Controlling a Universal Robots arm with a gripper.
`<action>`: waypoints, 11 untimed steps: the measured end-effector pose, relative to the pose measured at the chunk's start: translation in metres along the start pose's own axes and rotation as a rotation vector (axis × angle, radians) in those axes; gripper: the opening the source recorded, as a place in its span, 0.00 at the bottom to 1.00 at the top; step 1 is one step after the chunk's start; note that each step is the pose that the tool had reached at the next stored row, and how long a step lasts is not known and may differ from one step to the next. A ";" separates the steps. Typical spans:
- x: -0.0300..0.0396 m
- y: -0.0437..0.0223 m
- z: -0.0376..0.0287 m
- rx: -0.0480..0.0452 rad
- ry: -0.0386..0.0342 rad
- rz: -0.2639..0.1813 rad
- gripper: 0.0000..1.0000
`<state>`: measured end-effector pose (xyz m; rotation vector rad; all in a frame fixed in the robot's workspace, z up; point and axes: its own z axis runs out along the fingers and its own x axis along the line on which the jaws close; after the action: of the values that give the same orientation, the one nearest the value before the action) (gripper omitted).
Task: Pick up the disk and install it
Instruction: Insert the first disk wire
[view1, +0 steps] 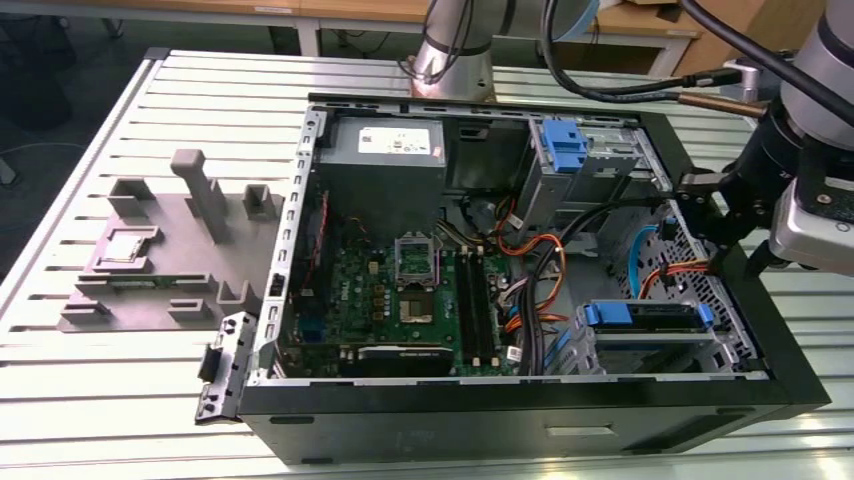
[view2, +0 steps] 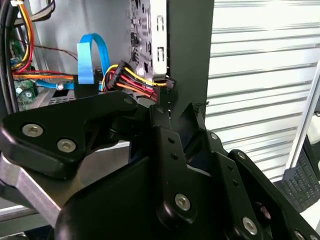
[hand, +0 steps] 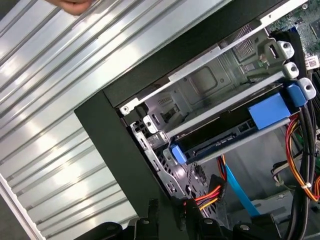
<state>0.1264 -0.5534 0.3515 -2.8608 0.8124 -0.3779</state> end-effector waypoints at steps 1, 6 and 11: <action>-0.0017 -0.0004 -0.0001 -0.0010 0.0008 -0.001 0.35; -0.0087 -0.0040 0.0014 -0.0093 0.0082 -0.004 0.35; -0.0121 -0.0085 0.0034 -0.0535 0.0408 -0.020 0.35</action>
<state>0.1216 -0.5395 0.3475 -2.9219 0.8130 -0.4247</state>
